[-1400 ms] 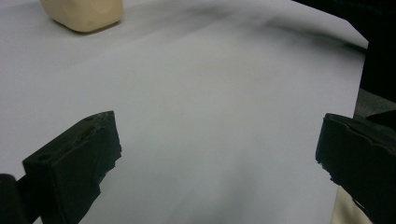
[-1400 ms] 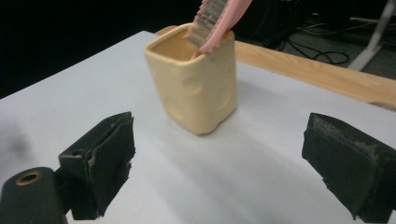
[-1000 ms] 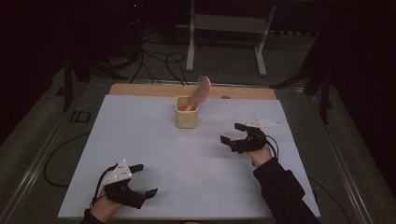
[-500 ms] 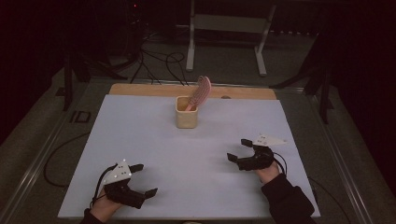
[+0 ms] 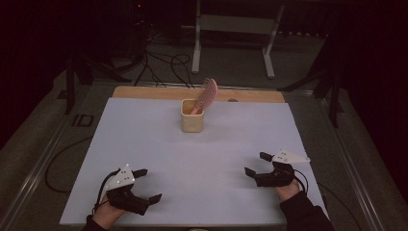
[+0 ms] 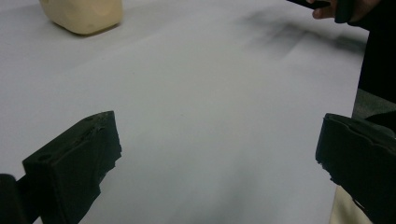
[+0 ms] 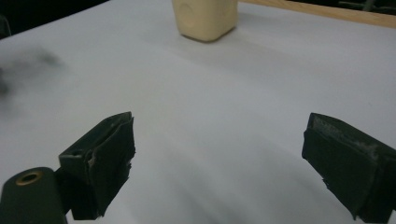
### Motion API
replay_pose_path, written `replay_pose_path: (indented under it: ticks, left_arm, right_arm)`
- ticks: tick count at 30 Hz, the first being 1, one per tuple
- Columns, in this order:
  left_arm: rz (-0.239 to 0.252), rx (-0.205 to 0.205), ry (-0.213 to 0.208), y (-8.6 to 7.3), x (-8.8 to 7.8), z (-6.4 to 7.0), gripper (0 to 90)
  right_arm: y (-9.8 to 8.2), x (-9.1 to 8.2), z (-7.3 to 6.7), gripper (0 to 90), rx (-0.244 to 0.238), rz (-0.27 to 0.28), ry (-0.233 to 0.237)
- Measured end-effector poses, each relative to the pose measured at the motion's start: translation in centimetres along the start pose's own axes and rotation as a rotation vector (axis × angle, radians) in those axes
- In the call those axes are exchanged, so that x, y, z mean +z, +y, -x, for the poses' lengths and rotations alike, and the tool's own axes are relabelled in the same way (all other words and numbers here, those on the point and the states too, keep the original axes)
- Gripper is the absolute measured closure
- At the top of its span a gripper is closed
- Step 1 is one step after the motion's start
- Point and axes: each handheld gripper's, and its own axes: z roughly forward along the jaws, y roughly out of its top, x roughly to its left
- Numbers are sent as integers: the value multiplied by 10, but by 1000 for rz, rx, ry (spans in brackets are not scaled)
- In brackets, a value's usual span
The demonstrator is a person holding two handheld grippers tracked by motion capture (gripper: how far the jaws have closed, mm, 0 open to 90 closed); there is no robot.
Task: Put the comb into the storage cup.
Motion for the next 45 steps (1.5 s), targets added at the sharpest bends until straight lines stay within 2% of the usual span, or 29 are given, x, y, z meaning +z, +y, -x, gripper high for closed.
replay_pose_path:
  ticks: [2, 7, 14, 20, 26, 34, 45]
  left_arm:
    - [0, -1, -2, 0, 0, 0, 3]
    - [1, 2, -2, 0, 0, 0, 3]
    - [0, 2, -1, 0, 1, 0, 3]
    - [1, 5, -1, 0, 1, 1, 3]
    - [-2, 11, -4, 0, 1, 1, 3]
    - [-4, 16, -1, 0, 1, 2, 3]
    - [-11, 22, 0, 1, 3, 3, 3]
  right_arm:
    - [-4, -4, 0, 93, -16, -11, -17]
    - [-14, -13, 2, 93, -9, -16, -27]
    - [-23, -21, 0, 93, -24, -21, -51]
    - [-29, -19, -2, 92, -46, -37, -53]
    - [-28, -10, -3, 92, -96, -60, -59]
    - [-29, -10, 0, 92, -69, -55, -83]
    - [-27, -13, -2, 93, -68, -50, -102]
